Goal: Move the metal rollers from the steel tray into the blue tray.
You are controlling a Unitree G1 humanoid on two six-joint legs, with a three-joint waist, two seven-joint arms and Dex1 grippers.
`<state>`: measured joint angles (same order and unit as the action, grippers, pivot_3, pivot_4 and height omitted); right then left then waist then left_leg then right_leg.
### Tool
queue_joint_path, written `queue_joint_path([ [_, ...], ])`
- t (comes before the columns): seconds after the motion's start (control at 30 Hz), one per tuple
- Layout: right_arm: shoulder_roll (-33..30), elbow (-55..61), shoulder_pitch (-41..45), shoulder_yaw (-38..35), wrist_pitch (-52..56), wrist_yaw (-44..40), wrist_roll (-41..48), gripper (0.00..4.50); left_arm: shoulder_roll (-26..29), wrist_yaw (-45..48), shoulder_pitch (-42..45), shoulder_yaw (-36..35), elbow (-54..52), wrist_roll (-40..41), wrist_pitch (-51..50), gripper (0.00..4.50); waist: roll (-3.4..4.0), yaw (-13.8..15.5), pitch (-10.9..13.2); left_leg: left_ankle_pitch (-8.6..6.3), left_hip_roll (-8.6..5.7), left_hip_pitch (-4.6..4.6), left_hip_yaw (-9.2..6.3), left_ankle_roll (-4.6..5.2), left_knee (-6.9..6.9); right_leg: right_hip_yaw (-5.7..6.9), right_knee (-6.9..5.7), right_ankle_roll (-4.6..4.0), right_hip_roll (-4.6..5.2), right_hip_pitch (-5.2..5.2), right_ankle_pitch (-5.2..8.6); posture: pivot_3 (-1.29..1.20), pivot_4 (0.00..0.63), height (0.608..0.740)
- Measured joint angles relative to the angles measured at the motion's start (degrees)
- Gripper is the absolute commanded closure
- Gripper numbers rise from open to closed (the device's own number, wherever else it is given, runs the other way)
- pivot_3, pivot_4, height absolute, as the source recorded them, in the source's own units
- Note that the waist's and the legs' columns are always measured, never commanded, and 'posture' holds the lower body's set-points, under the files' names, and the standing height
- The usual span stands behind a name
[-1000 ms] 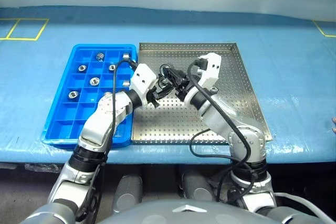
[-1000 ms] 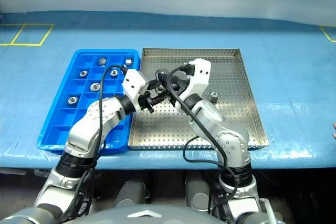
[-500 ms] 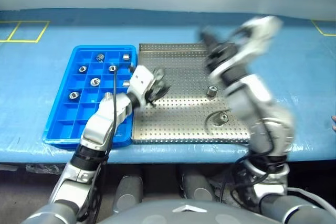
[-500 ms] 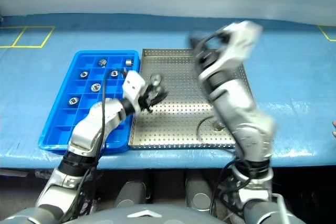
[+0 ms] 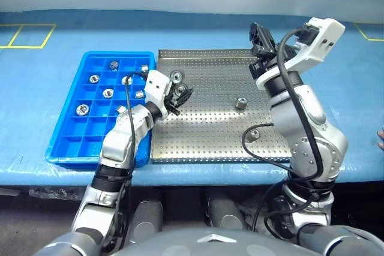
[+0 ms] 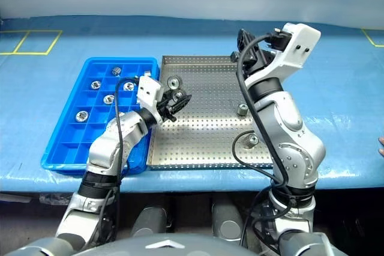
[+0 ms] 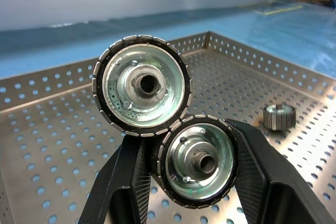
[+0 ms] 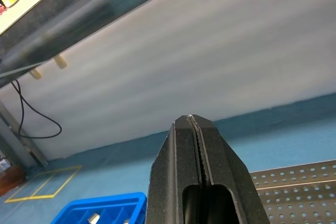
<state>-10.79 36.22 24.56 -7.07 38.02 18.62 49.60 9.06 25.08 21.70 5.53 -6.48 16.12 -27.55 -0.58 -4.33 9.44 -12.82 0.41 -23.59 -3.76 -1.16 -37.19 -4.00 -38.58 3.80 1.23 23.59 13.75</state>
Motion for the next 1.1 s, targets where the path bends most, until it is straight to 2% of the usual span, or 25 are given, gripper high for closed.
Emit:
queue_joint_path([
  [0.17, -0.33, 0.00, -0.17, 0.52, 1.49, 0.04, -0.76, 4.50, -2.29, -0.07, 0.26, -1.29, -0.67, 1.40, 2.21, 2.61, 0.00, 0.04, 0.00, 0.00, -0.01, -0.01, -0.01, 0.00, 0.01, 0.00, 0.03, 0.00, 0.00, 0.00, 0.00, -0.06, 0.150, 0.740],
  [0.4, -0.77, -1.83, -4.82, 4.59, 7.83, -1.33, -1.57, 4.50, -0.21, 3.94, 0.27, -0.25, -1.90, 1.61, 7.06, 2.61, 0.00, -0.14, 0.00, 0.00, 0.00, 0.00, 0.02, 0.00, 0.03, -0.01, 0.07, 0.00, -0.01, 0.00, 0.00, -0.07, 0.150, 0.740],
  [0.5, -2.06, -1.82, -5.13, 6.56, 9.52, -4.97, -1.25, 3.93, 2.13, 7.07, -0.72, 0.61, -2.15, 1.83, 8.10, 2.61, 0.00, -0.22, 0.00, 0.00, 0.01, 0.01, 0.01, 0.00, 0.04, -0.01, 0.08, 0.05, -0.02, -0.01, 0.03, -0.06, 0.150, 0.740],
  [0.67, -3.34, -1.83, -4.65, 7.34, 10.87, -11.47, -0.39, 2.36, 7.17, 14.12, -2.91, 1.13, -2.12, 2.09, 10.52, 2.61, 0.00, -0.15, 0.01, 0.00, 0.04, -0.01, 0.01, 0.00, 0.04, 0.01, 0.13, 0.09, -0.04, -0.01, 0.05, -0.05, 0.150, 0.740],
  [0.87, -4.55, -1.73, -3.53, 7.75, 12.14, -17.85, 3.15, 0.45, 8.37, 18.34, -3.43, 1.07, -1.70, 3.00, 13.07, 2.61, -0.01, 0.31, 0.01, -0.01, 0.05, -0.04, -0.01, 0.01, 0.08, 0.03, 0.34, 0.17, -0.03, -0.06, 0.00, -0.04, 0.150, 0.740],
  [1.1, -5.41, -2.87, -3.55, 7.14, 14.77, -21.51, 8.11, 0.45, 8.88, 22.57, -3.23, 1.14, -0.19, 3.00, 17.11, 2.61, -0.01, 0.51, 0.01, -0.04, 0.04, -0.10, 0.00, 0.07, 0.11, 0.04, 0.48, 0.13, -0.01, -0.06, -0.07, -0.04, 0.150, 0.740],
])
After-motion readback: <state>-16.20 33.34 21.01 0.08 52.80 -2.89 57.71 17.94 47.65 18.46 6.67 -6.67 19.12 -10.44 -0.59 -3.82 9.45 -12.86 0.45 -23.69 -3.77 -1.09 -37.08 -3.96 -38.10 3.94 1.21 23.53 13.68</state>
